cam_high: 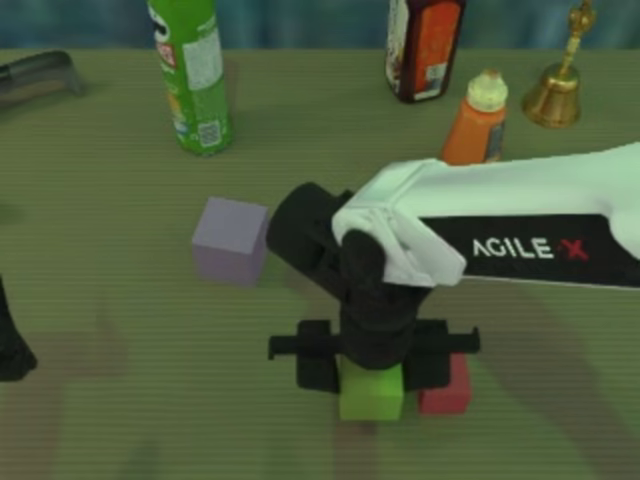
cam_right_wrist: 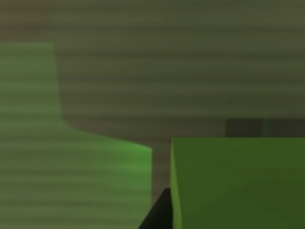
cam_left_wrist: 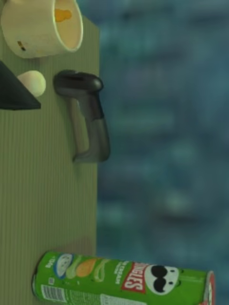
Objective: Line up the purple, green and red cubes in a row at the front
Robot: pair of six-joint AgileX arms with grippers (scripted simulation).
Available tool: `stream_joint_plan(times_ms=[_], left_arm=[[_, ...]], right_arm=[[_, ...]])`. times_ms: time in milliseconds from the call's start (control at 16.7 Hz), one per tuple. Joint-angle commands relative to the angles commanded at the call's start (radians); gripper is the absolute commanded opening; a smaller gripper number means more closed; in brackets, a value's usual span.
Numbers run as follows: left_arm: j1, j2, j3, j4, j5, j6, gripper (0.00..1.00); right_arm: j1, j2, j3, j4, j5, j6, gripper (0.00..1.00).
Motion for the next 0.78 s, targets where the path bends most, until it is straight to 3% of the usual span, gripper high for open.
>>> stream_joint_plan(times_ms=[480,780], left_arm=[[0.0,0.0,0.0,0.0,0.0,0.0,1.0],[0.0,0.0,0.0,0.0,0.0,0.0,1.0]], right_arm=[[0.0,0.0,0.0,0.0,0.0,0.0,0.98],[0.0,0.0,0.0,0.0,0.0,0.0,1.0]])
